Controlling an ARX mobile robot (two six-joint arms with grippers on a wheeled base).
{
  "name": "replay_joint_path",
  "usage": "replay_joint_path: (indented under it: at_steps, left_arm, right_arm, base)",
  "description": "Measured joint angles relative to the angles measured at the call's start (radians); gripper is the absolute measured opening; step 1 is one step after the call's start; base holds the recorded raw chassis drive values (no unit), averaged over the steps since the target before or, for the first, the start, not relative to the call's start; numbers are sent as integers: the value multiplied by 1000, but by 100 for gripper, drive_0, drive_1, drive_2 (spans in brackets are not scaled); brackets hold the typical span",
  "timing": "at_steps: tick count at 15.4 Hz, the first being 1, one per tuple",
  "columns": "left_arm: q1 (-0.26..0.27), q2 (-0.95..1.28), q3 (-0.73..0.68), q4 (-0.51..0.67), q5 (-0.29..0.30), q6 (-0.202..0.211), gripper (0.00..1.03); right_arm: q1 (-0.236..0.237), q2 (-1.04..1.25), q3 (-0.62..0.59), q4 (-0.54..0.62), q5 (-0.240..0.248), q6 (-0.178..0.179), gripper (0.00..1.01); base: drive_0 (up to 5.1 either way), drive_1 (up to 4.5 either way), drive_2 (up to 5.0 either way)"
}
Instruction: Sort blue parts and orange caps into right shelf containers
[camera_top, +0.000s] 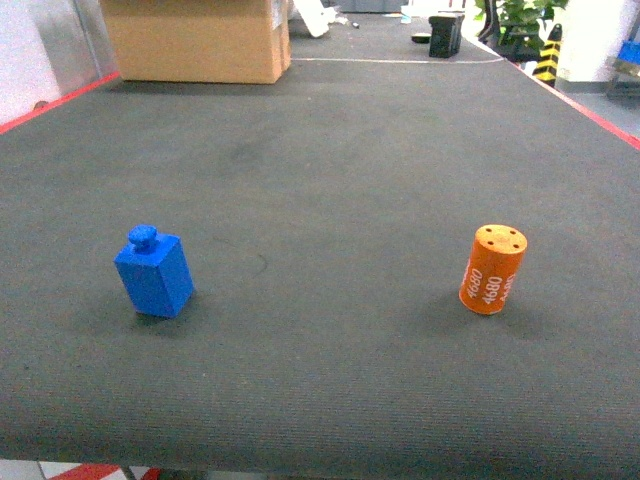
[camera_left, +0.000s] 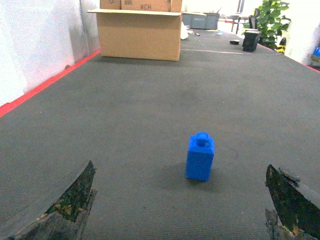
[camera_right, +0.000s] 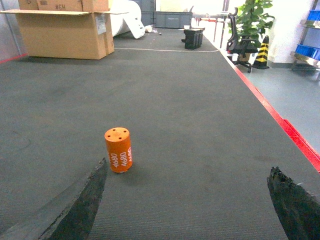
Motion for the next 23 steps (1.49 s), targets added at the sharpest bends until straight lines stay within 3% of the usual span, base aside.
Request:
replay_joint_path:
  at_steps: [7,8,9,10,11,14,17,19,21,22,23]
  left_arm:
    - [-2,2,0,-8,-10,1,98]
    - [-87,74,36,-97,-184,3,98]
    - [-140,151,48,-79,-277,5,98]
    - [-166,211,50,-45,-336,8,98]
    - [-156,251,50,0,-365,8,98]
    - [-163,420,72,206,-348,9,98]
    - [-172,809,118,562,-278,4,98]
    - [-180,1122,196,792,-234,-21,98]
    - [-187,1416,278,946,-200,-51,98]
    - [-191,1622,322,1019,-197,-57,98]
    - [-191,1660,336,1040,-197,-59,98]
  right_arm:
    - [1,2,1,-8,6,0,98]
    - [54,75,32,-96,120,-2,98]
    - [82,154,37,-68,173,-2,98]
    - [107,203,37,-37,203,-2,98]
    - [125,233,37,-2,222,-1,98]
    - [202,417,45,204,240,4,98]
    - [231,768,103,526,217,23,98]
    - [253,1081,209,748,206,72,98]
    - [283,1325,271,853,183,140,98]
    - [303,1527,356,902,195,187,98]
    - [302,1566,373,911,195,192,98]
  base:
    - [0,0,0]
    - [0,0,0]
    - [0,0,0]
    - [0,0,0]
    - [0,0,0]
    - [0,0,0]
    - [0,0,0]
    - [0,0,0]
    - [0,0,0]
    - [0,0,0]
    - [0,0,0]
